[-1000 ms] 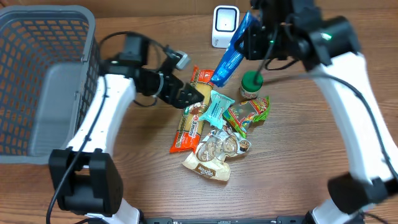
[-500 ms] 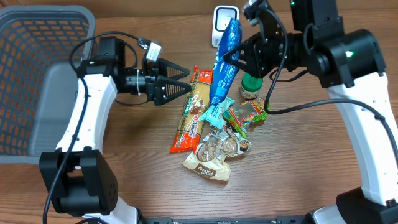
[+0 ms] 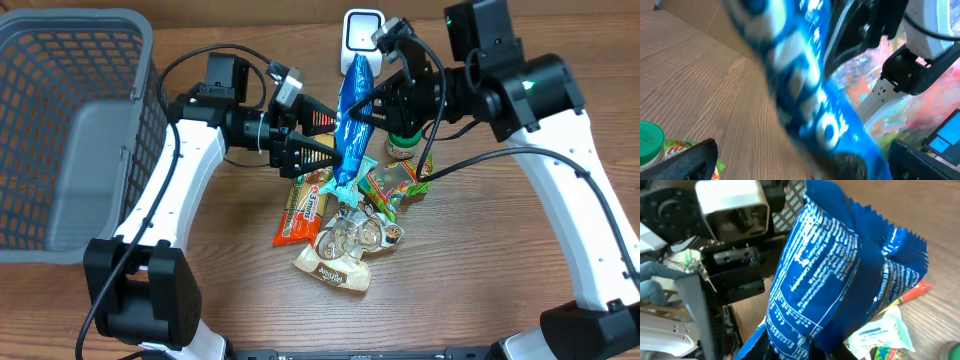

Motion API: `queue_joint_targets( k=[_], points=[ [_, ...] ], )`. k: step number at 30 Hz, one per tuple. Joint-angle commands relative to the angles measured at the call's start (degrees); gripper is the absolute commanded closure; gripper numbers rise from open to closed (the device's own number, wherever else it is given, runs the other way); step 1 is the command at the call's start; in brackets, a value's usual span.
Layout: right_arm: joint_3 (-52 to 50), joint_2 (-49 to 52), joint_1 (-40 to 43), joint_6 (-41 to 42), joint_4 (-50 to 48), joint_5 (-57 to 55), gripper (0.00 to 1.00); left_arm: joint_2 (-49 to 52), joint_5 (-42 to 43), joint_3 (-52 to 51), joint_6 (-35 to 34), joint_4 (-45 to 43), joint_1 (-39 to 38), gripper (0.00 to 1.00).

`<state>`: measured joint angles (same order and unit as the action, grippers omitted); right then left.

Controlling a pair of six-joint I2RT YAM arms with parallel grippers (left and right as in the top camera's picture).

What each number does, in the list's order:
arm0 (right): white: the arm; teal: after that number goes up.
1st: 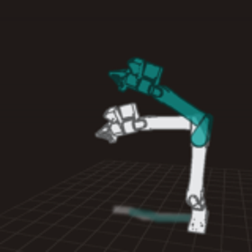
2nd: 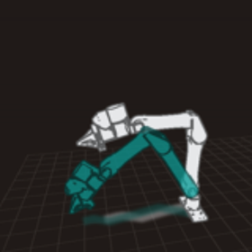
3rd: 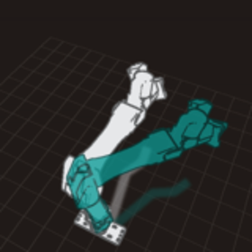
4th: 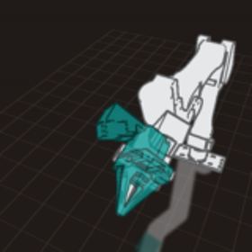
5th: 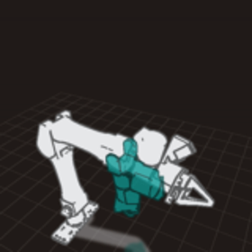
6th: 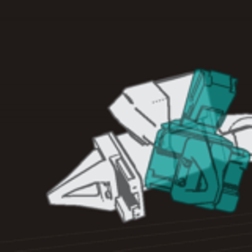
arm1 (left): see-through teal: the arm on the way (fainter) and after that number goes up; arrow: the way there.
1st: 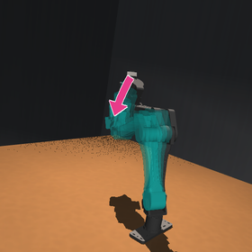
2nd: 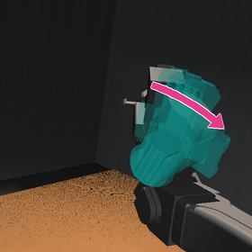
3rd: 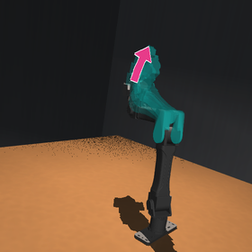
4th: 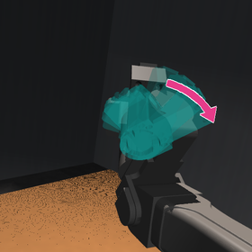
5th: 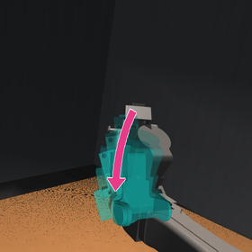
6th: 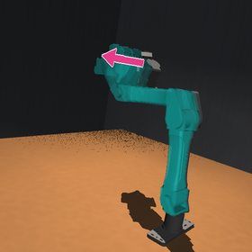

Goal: Scan the item barcode
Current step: 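Hold the Oreo pack in front of the scanner with both grippers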

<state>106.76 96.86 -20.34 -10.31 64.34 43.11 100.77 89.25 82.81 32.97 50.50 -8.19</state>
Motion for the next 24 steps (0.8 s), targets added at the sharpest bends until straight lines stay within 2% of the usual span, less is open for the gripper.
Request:
queue_joint_targets(
  k=[1,13,22,24],
  points=[
    [-0.7,-0.1,0.1,-0.7,-0.7,3.3,0.96,-0.6,1.4,-0.5,-2.2,-0.2,-0.2,0.0],
    [-0.7,-0.1,-1.0,-0.7,-2.4,3.7,0.96,-0.6,1.4,-0.5,-3.0,-0.2,-5.0,0.0],
    [-0.7,-0.1,-1.5,-0.7,-2.6,3.5,0.96,-0.6,1.4,-0.5,-3.4,-0.2,-4.2,0.0],
    [-0.7,-0.1,-1.5,-0.7,-2.6,3.5,0.96,-0.6,1.4,-0.5,-3.4,-0.2,-4.2,0.03]
  ],
)
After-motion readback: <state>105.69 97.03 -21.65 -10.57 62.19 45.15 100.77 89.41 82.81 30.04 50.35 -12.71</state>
